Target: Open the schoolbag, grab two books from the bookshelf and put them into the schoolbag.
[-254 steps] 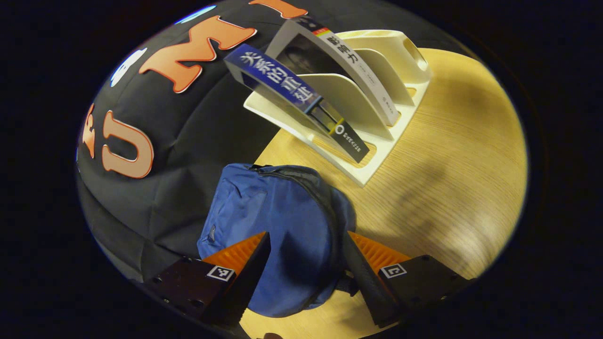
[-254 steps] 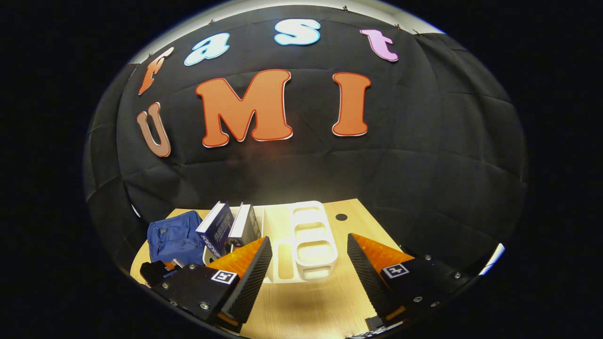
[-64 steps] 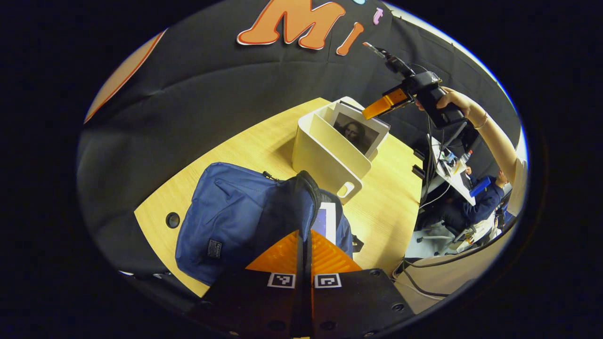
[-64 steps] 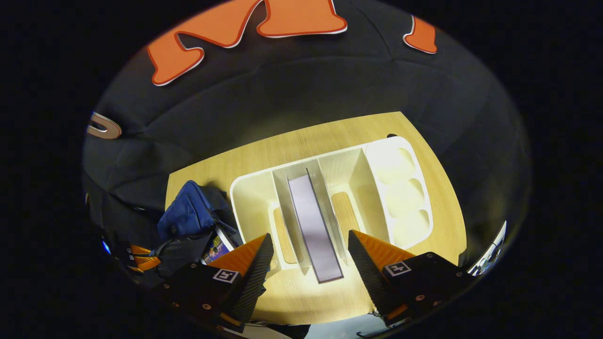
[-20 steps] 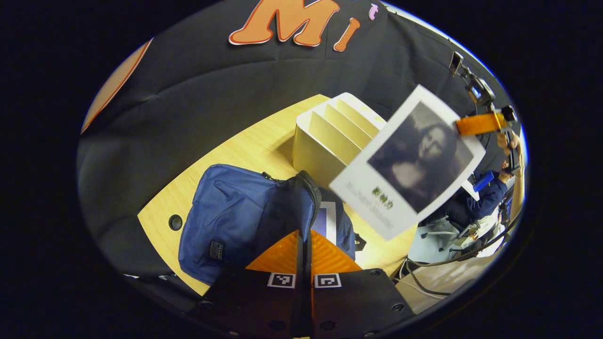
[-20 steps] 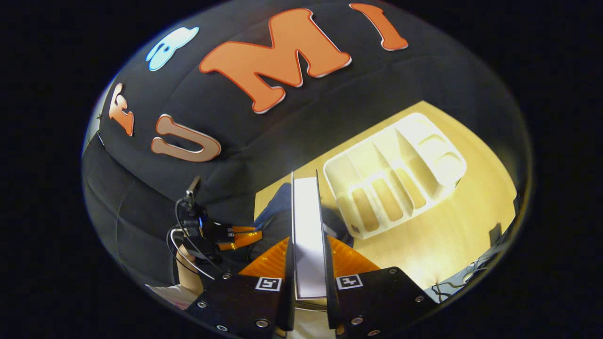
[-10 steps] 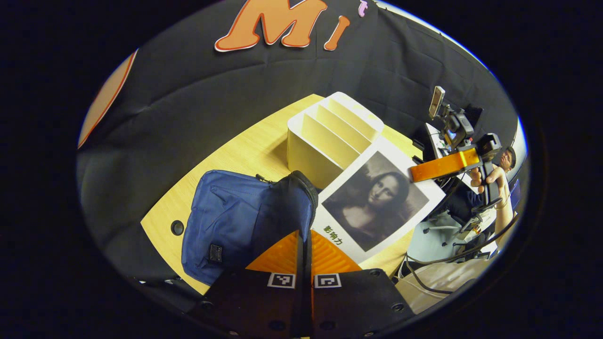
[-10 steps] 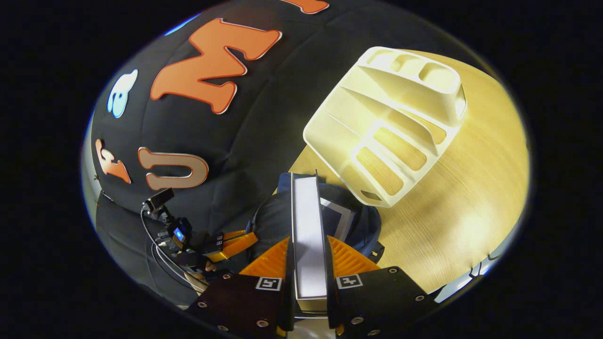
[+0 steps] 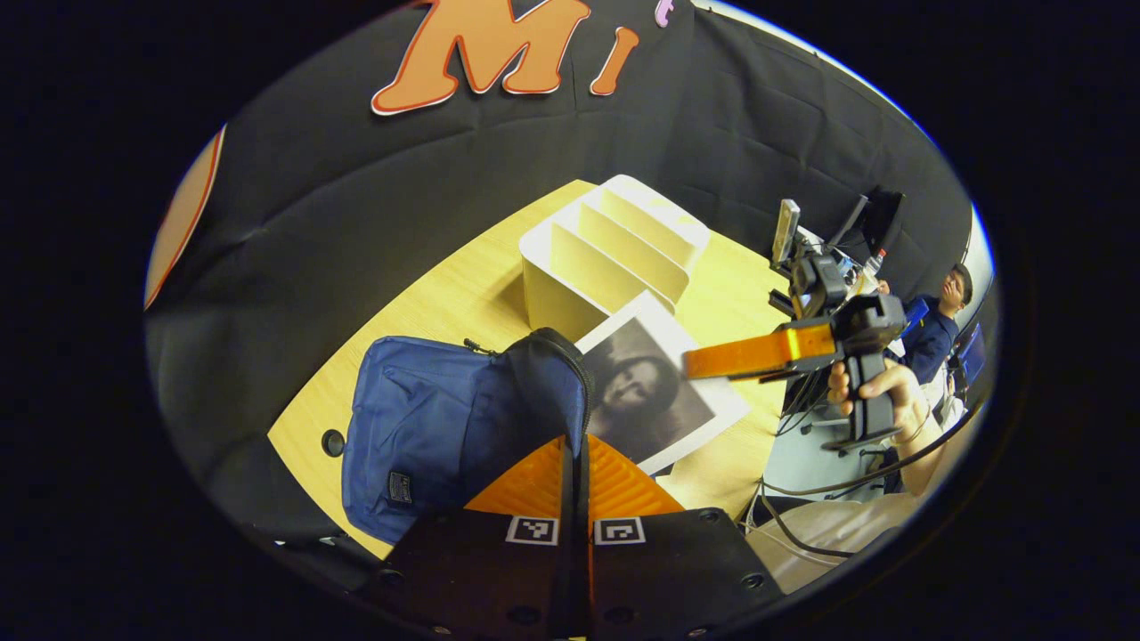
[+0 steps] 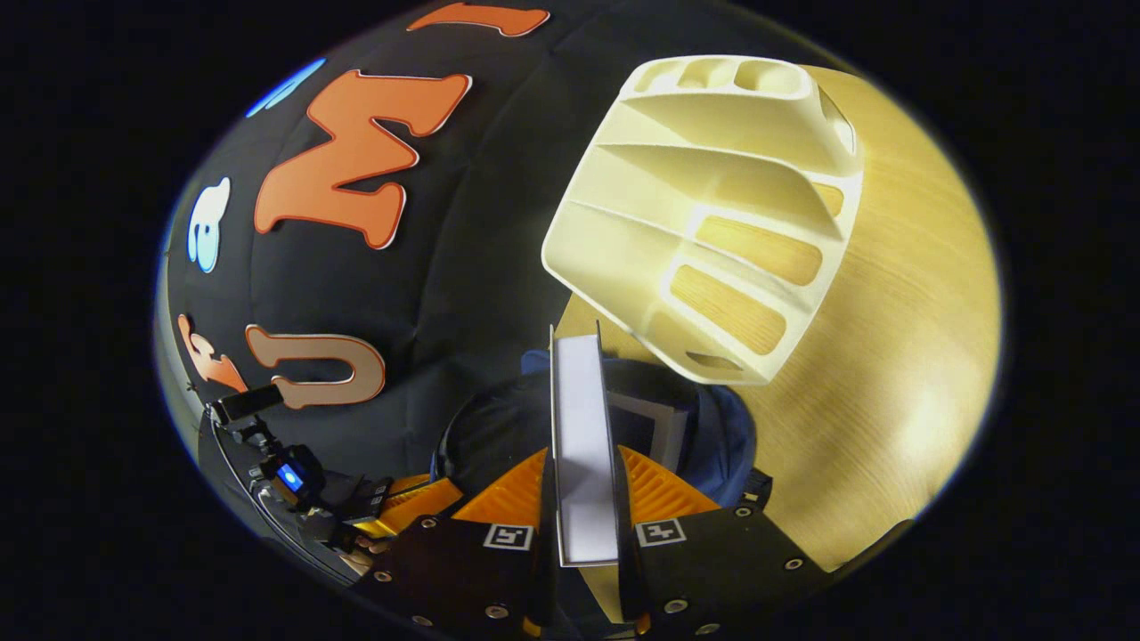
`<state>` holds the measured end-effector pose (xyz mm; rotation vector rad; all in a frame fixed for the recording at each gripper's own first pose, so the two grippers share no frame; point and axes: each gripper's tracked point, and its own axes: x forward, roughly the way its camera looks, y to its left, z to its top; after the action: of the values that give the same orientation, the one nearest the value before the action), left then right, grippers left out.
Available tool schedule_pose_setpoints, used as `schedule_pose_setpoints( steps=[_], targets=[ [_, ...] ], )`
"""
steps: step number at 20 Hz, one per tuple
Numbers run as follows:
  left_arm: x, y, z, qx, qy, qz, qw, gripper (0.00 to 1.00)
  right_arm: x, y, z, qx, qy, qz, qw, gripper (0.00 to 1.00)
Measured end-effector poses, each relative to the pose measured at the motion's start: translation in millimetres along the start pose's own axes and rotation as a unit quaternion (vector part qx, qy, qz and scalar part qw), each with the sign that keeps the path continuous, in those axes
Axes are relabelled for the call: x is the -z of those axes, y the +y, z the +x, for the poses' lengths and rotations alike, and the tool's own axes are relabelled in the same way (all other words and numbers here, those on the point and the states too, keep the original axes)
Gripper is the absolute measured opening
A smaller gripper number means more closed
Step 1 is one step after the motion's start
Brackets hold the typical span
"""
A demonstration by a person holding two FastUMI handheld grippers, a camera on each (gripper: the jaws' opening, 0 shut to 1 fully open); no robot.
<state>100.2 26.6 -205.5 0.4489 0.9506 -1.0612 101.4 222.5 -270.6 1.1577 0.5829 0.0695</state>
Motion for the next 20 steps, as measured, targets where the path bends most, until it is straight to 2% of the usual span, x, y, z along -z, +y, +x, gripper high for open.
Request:
schedule_pose_setpoints(
  steps=[11, 17, 18, 19, 20],
  targets=[
    [-10.8, -8.0, -0.5, -0.004, -0.006, 0.025, 1.000, 0.01, 27.0, 22.9, 58.2, -0.007, -0.050, -0.012, 0.999, 0.27],
    [-15.9, -10.7, -4.3, 0.008, -0.013, 0.018, 1.000, 0.01, 56.4, 21.6, 90.5, 0.000, -0.025, -0.014, 1.000, 0.27],
    [-13.7, -10.4, -4.2, 0.008, -0.012, 0.019, 1.000, 0.01, 63.6, 18.9, 95.4, 0.003, -0.014, -0.012, 1.000, 0.39],
    [-12.5, -9.5, -3.7, 0.009, -0.010, 0.019, 1.000, 0.01, 69.3, 17.3, 97.9, 0.006, -0.005, -0.009, 1.000, 0.17],
    [-10.3, -8.8, -4.4, 0.012, -0.009, 0.013, 1.000, 0.01, 70.3, 16.4, 99.3, 0.008, 0.002, -0.007, 1.000, 0.28]
  ],
)
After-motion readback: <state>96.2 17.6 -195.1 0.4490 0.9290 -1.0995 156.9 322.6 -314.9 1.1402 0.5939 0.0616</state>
